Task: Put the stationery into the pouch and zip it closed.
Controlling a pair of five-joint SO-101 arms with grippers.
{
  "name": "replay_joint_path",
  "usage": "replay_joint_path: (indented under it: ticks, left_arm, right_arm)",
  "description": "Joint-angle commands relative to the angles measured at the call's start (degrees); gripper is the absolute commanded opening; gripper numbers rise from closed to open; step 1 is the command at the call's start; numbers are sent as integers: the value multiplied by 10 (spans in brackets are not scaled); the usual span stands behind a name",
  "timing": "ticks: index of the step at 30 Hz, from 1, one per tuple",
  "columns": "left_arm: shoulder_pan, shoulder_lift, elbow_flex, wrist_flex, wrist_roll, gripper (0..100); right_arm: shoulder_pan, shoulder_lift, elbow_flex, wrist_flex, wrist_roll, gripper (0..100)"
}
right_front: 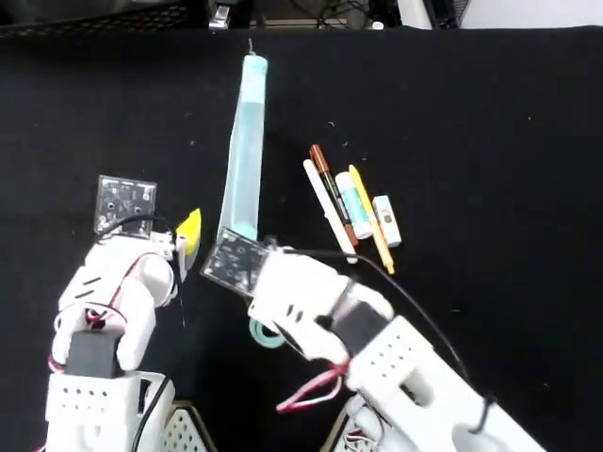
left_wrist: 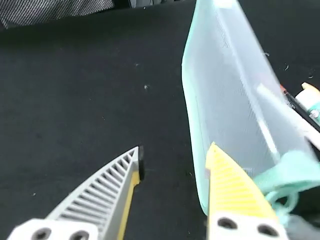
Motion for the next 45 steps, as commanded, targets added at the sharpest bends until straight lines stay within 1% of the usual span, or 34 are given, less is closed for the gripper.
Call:
replay_joint_path:
  ticks: [1, 3, 5, 7, 9, 12, 13, 16, 18, 21, 24, 28, 34, 36, 39, 42, 45]
  left_arm:
    - [1, -10, 51, -69, -9, 227]
    - [0, -10, 96, -95, -10, 227]
    - [2, -10, 134, -120, -7, 227]
    - [6, -10, 164, -156, -6, 227]
    - [6, -10, 182, -189, -5, 224]
    - [6, -10, 192, -200, -5, 224]
    - [7, -10, 193, -200, -2, 224]
    - [7, -10, 195, -200, 40, 226]
    - [20, -10, 197, -200, 56, 226]
    - [58, -10, 218, -200, 58, 227]
    - [65, -14, 227, -200, 58, 227]
    - [13, -15, 224, -200, 58, 227]
    - [-84, -15, 203, -200, 58, 224]
    - [-106, -15, 191, -184, 58, 224]
    - [-124, -15, 154, -114, 58, 224]
    - [-116, -15, 107, -41, 58, 224]
    - [-82, -15, 73, -4, 55, 224]
  right_arm:
    - [5, -105, 6, -2, -21, 12]
    - [5, -131, -6, 17, -20, 12]
    - [5, -123, -44, 60, 1, 12]
    - [5, -96, -102, 110, 26, 12]
    - [5, -58, -167, 150, 32, 12]
    - [5, 5, -257, 180, 31, 12]
    - [5, 26, -278, 184, 31, 12]
    - [3, 83, -311, 178, 34, 12]
    - [1, 110, -324, 161, 35, 12]
    - [-13, 127, -338, 135, 34, 12]
    - [-33, 128, -340, 130, 31, 12]
    - [-19, 128, -315, 151, 32, 12]
    - [-17, 128, -223, 155, 35, 12]
    - [-16, 128, -203, 155, 35, 12]
    - [8, 128, -183, 155, 35, 13]
    - [43, 128, -172, 155, 35, 13]
    - [71, 127, -173, 150, 31, 13]
